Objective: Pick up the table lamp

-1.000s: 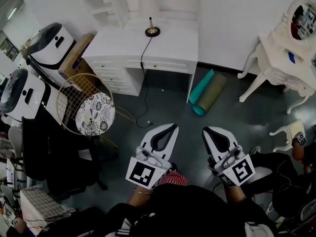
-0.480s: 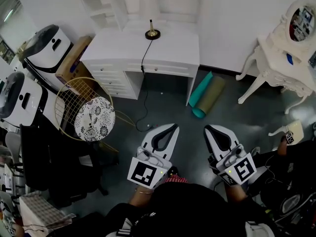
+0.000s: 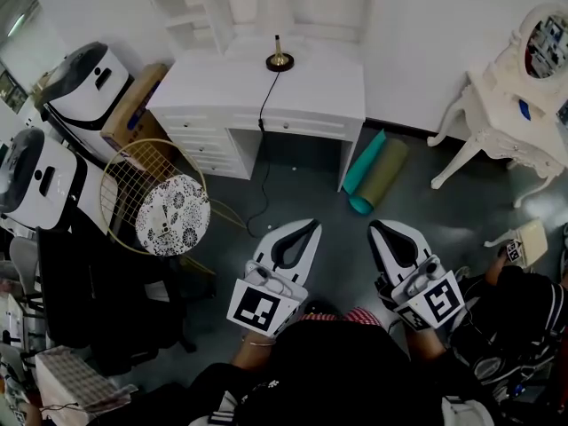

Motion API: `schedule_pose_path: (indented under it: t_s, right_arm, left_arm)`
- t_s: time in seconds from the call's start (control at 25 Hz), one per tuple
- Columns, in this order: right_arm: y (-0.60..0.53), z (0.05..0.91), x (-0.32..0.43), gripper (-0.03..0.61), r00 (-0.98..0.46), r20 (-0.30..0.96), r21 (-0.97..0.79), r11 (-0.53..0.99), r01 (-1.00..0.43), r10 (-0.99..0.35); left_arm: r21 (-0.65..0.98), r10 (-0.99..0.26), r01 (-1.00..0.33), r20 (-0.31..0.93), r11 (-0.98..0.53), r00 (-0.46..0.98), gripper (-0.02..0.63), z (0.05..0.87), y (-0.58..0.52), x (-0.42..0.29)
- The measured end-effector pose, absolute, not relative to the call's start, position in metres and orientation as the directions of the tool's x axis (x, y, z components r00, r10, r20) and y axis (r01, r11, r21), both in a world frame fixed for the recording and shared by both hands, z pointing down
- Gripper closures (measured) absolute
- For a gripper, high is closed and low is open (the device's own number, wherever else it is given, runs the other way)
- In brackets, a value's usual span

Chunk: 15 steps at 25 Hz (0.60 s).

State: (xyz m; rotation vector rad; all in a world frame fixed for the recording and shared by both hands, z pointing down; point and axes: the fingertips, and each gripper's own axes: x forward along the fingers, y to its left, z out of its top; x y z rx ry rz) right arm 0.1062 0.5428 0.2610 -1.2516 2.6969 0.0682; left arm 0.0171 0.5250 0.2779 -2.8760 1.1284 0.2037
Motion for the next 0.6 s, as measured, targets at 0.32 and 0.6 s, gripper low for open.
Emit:
schedule_pose_path:
  t_s: [0.32,0.6]
  right_arm:
    - [0.534,0.264,0.108,0.563,-0.638,-0.179,-0.046,0.655,-0.755,-0.749]
    - [0.506,0.264,0.110,0.563,-0.655,-0.187,-0.054,0.674,-0.737,-0.732]
  left_arm:
    - [0.009,-0.682,-0.687,-0.136,-0.727,0.719,0.601,0.282,0.521,0.018]
    - [0.012,-0.721,-0.725,-0.121,-0.689,0.683,0.601,0.286,0.498,0.008]
